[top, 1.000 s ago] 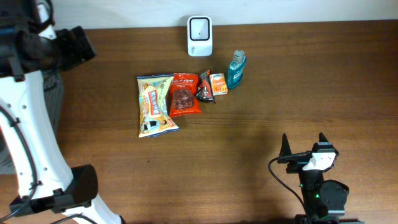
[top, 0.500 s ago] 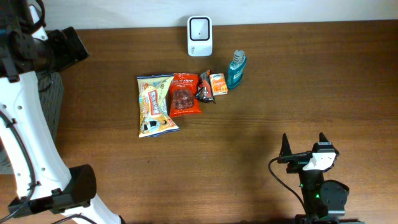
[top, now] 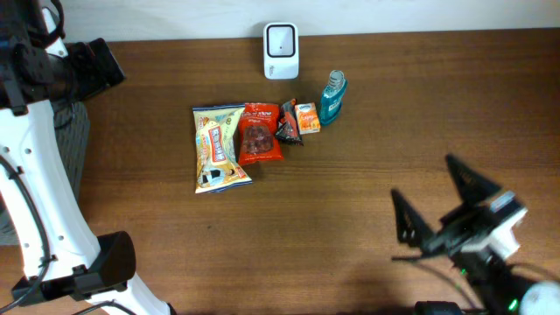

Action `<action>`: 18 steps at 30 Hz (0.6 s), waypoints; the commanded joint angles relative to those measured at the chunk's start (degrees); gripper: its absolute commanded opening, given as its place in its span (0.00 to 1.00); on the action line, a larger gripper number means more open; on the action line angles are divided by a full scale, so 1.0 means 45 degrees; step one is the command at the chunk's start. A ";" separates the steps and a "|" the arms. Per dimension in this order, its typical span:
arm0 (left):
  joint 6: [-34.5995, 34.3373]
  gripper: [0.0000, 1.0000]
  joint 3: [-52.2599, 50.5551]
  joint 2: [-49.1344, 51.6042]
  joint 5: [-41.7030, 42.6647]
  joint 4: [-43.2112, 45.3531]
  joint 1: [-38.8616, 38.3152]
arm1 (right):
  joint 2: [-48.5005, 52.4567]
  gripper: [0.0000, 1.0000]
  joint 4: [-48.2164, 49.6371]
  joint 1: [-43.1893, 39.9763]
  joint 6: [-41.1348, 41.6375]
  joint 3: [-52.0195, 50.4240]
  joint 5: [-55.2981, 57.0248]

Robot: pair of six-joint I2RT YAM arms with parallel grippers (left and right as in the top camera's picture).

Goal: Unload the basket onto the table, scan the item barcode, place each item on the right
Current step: 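Reach the right gripper to the Listerine bottle and grasp it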

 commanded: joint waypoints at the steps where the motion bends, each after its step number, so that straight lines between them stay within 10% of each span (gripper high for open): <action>1: 0.0146 0.99 0.0000 -0.0039 -0.0126 -0.0005 0.0044 | 0.4090 0.99 -0.4624 0.0058 -0.2861 0.4551 0.0214; 6: 0.0141 0.99 0.0000 -0.0039 -0.0126 -0.0005 0.0044 | 1.0909 0.98 -1.1720 0.0063 -0.3351 1.0744 -0.1243; 15: 0.0146 0.99 -0.0005 -0.0039 -0.0126 -0.0005 0.0044 | 1.7019 0.99 -0.8306 0.1783 -0.2521 1.0880 0.0758; 18: 0.0141 0.99 0.0000 -0.0039 -0.0126 -0.0005 0.0044 | 1.7408 0.99 -0.6232 0.2642 0.0782 1.0880 0.3390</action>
